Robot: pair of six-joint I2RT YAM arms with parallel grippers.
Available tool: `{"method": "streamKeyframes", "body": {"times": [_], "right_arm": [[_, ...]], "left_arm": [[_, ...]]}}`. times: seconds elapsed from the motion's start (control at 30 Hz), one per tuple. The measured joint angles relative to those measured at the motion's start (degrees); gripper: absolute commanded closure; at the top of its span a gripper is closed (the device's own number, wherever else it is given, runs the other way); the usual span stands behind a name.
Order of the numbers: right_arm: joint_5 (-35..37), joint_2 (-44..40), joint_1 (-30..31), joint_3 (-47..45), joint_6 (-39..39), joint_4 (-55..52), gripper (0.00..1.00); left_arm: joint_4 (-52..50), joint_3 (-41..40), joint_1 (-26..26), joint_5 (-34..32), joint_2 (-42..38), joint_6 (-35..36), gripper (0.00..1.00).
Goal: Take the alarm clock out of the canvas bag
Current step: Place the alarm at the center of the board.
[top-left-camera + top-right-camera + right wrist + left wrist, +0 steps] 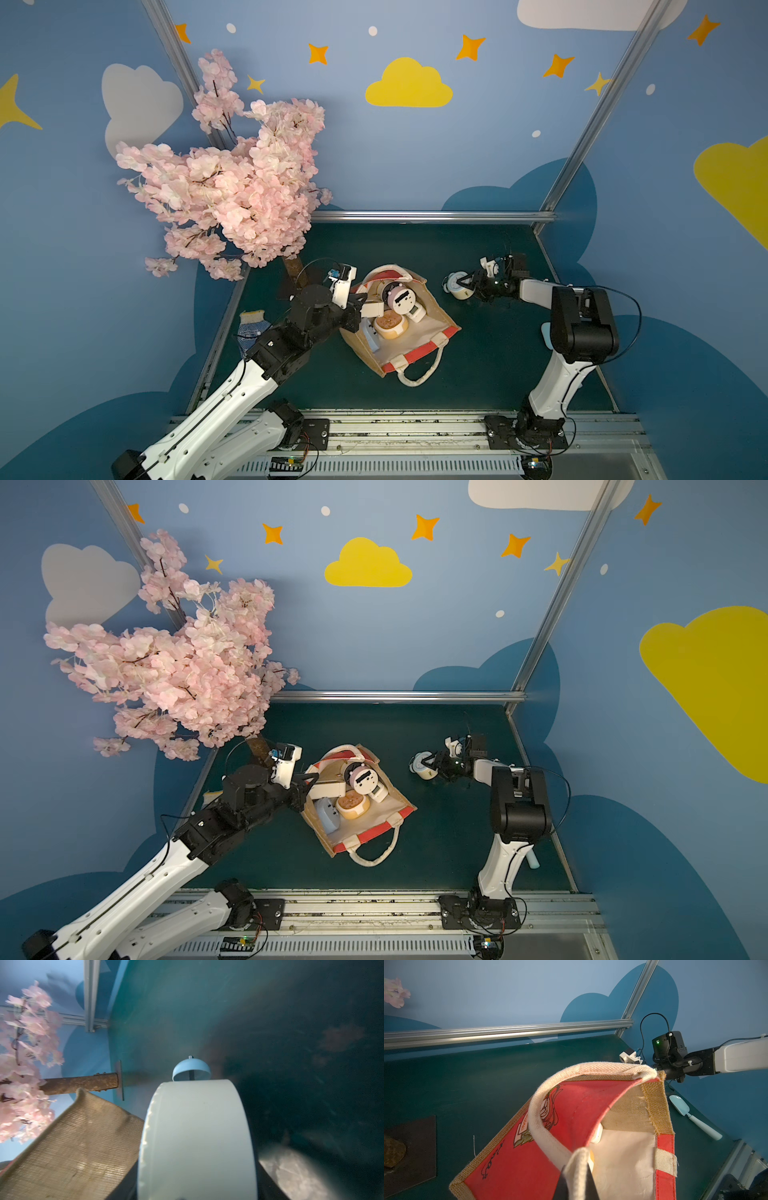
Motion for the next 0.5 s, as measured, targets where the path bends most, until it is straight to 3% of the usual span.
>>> {"method": "streamKeyframes", "body": {"times": [0.17, 0.5], "right_arm": [[0.48, -0.02, 0.0, 0.61, -2.99, -2.29, 0.88], [2.67, -1.22, 0.0, 0.87, -7.02, -5.7, 0.49]], "left_arm": [[0.33, -0.85, 0.0, 0.24, -0.96, 0.0, 0.96], [0.46, -0.9, 0.0, 0.72, -0.94, 0.0, 0.96]]}}
